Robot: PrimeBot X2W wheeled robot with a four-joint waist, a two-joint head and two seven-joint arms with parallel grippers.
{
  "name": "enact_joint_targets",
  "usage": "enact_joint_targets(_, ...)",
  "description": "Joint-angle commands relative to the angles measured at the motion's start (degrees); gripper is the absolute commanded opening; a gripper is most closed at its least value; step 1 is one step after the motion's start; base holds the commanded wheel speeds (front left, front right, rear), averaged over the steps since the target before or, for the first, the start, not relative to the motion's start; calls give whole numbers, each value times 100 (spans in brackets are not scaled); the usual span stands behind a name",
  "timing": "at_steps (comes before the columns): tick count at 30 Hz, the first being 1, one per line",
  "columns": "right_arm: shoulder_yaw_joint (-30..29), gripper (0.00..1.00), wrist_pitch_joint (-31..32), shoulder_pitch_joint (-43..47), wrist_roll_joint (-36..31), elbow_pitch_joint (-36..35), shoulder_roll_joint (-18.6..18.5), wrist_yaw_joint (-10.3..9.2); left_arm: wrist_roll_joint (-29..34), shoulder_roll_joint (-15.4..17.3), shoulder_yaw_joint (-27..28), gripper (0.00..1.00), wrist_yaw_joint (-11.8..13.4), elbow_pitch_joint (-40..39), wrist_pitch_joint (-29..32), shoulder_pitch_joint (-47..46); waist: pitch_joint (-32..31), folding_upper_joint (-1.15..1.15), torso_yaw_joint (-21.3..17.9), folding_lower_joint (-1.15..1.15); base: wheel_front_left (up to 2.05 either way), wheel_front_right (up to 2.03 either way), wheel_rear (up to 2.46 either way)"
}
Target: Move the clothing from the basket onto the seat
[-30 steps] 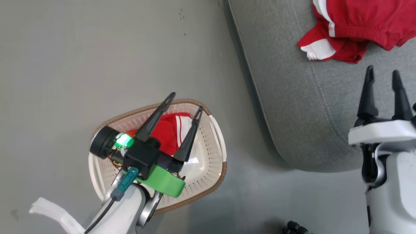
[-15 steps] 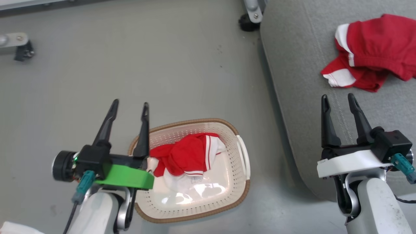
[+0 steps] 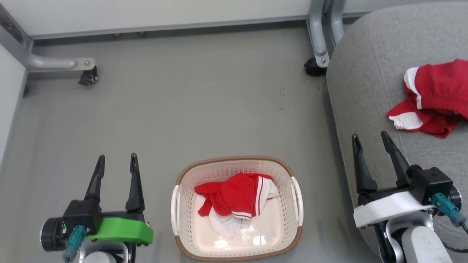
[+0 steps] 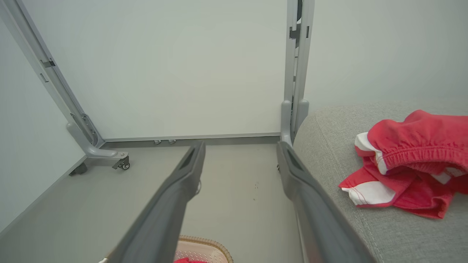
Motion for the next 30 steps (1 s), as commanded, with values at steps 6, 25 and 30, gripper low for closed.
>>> enact_joint_targets(6, 28, 100, 162, 457, 62, -174, -12, -2, 123, -102, 148, 100, -117, 151, -19, 424, -585, 0, -42, 0, 0, 0, 0)
enact_joint_targets(25, 185, 100, 615, 1124, -1, -501, -10, -1, 362, -112, 208, 100, -267, 507, -19, 915, -1265, 0, -224, 0, 0, 0, 0)
enact_joint_targets(30, 179, 100, 658, 1151, -31, -573, -10, -2, 410, -113, 185, 100, -215, 557, -20, 891, -1276, 0, -211, 0, 0, 0, 0)
